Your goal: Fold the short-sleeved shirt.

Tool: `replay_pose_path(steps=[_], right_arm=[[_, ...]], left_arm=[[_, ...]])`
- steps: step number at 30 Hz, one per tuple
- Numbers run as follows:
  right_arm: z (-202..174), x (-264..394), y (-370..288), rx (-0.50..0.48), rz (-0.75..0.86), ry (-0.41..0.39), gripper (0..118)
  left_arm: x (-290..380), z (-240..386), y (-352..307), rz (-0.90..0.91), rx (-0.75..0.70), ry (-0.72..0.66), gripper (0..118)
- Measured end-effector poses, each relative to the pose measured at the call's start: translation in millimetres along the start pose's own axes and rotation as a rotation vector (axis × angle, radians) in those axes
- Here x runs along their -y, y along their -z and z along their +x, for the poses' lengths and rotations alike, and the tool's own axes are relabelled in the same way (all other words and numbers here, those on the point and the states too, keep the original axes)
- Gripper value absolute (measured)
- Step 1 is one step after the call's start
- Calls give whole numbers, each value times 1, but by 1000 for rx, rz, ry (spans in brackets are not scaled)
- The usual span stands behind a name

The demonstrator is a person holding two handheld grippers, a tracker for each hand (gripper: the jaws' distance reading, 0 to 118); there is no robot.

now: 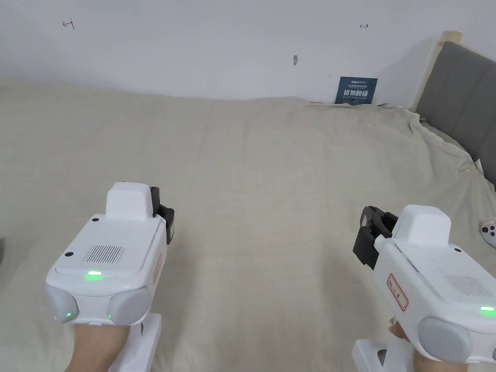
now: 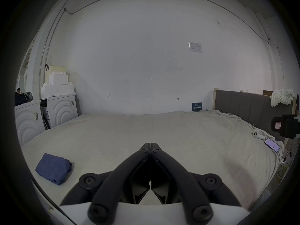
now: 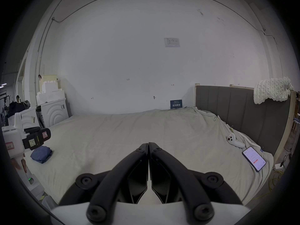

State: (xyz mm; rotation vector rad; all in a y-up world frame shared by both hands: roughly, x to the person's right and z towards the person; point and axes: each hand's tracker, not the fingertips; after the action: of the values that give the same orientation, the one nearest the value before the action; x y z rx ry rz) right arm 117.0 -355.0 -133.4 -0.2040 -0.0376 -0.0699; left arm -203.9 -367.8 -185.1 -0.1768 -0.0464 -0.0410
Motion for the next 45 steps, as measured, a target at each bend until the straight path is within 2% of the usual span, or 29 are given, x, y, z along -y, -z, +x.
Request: replay_pose_path(steps=[9, 13, 15, 16, 17, 18, 19, 20, 22, 24, 28, 30, 32, 35, 39, 40, 45], right_arm=[[0, 0, 0, -1, -2, 2, 0], [0, -2, -2, -7, 0, 8, 0], [0, -3, -3, -1, 8, 14, 1], [1, -6, -3, 5, 4, 23, 4], [2, -8, -3, 3, -5, 42, 19], [5, -10, -3, -3, -25, 72, 46], [7, -12, 0, -15, -52, 101, 79], [8, -15, 1, -13, -77, 120, 114], [12, -21, -3, -84, -81, 178, 116], [12, -28, -3, -104, -132, 224, 116], [9, -47, -1, -101, -298, 307, 116], [3, -53, -2, -68, -381, 333, 116], [-5, -58, -2, -34, -468, 329, 116], [-14, -58, -2, -7, -492, 267, 116], [-25, -54, -2, 19, -440, 115, 116], [-26, -54, 0, 41, -464, 108, 116], [-18, -53, 9, 69, -518, 194, 116]], left_arm=[[-1, 0, -2, 7, 0, -2, 0], [-1, 0, -3, 15, -1, -19, 8], [-2, -1, -4, 14, 10, -21, 37], [-2, -1, -3, 7, 14, -20, 56], [-3, -1, -3, 4, 14, -22, 77], [-4, -1, -4, 4, 17, -27, 101], [-5, -2, -5, 7, 20, -35, 115], [-5, -2, -6, 8, 25, -38, 118], [-7, -1, -9, 19, 23, -41, 118], [-9, 1, -7, 0, 14, -36, 118], [-12, 1, -8, -35, 10, -60, 118], [-11, 2, -9, -43, 9, -57, 118], [-6, 4, -9, -42, 1, -33, 118], [-2, 8, -9, -54, -3, 4, 118], [2, 10, -11, -52, 1, 18, 118], [3, 10, -11, -54, 3, 16, 118], [3, 8, -11, -57, 0, -1, 118]])
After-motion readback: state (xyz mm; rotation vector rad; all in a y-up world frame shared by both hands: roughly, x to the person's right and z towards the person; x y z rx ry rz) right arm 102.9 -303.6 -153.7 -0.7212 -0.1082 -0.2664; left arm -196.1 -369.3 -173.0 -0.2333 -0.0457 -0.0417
